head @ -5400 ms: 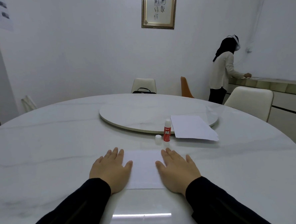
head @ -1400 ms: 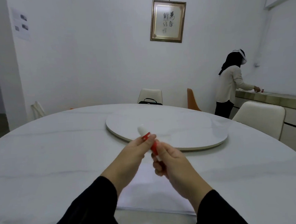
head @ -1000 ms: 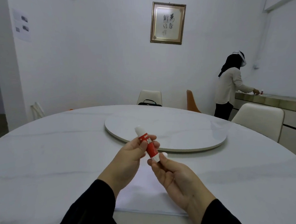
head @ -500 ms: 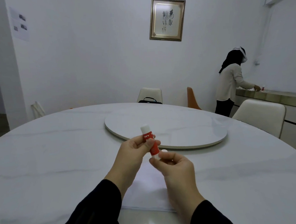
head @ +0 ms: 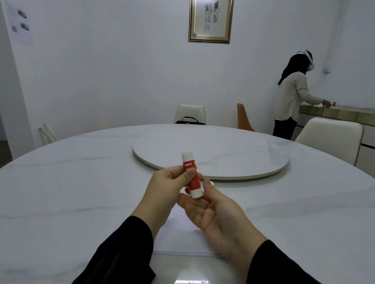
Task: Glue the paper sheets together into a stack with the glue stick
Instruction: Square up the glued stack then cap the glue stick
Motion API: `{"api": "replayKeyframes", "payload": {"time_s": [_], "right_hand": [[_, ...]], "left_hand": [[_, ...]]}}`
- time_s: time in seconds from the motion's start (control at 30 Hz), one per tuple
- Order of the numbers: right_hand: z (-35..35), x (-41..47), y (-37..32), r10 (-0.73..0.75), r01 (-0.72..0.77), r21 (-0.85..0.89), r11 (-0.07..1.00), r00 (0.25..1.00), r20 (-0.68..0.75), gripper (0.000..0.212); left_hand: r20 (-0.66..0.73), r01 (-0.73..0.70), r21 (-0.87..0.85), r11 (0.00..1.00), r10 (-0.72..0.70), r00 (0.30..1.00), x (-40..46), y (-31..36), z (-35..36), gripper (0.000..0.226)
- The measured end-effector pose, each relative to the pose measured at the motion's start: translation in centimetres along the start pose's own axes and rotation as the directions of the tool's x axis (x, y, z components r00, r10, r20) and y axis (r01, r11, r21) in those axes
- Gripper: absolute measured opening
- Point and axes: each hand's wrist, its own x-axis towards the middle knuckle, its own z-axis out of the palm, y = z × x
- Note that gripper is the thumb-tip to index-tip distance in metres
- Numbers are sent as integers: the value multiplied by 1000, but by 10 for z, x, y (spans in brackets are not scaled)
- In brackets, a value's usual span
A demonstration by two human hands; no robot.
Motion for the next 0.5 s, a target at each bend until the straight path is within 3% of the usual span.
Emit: {"api": "replayKeyframes", "payload": {"time_s": [0.07, 0.13, 0.2, 0.23, 0.3, 0.37, 0.43, 0.5], "right_hand": [[-2, 2, 2, -51, 51, 6, 999, 998, -27, 24], [-7, 5, 6, -210, 193, -163, 967, 973, -92, 7], [-9, 6, 8, -328, 251, -385, 888, 933, -149, 26], [-11, 7, 8, -309, 233, -387, 892, 940, -146, 34], [-7, 4, 3, -129, 113, -160, 981, 987, -94, 37], [-4, 3, 0, -30, 32, 21, 999, 997, -75, 33], [-4, 6, 5, -101, 100, -11, 995, 990, -102, 22], [-6, 7, 11, -245, 224, -159, 962, 960, -132, 13]], "left_hand": [[1, 11, -17, 1000, -11, 1000, -1, 0, 0, 14], [-8, 16, -4, 1000, -16, 1000, -1, -1, 3, 12], [-20, 9, 31, 999, -8, 1000, -2, -2, 6, 12], [-28, 7, 42, 999, -5, 1000, -2, -2, 6, 13], [-46, 18, 40, 999, -16, 999, -2, 0, 4, 13], [-60, 26, 16, 1000, -25, 998, -1, 1, 1, 13], [-60, 23, 2, 1000, -23, 998, -2, 0, 1, 12], [-71, 27, 12, 1000, -26, 997, -1, -1, 4, 12]]}}
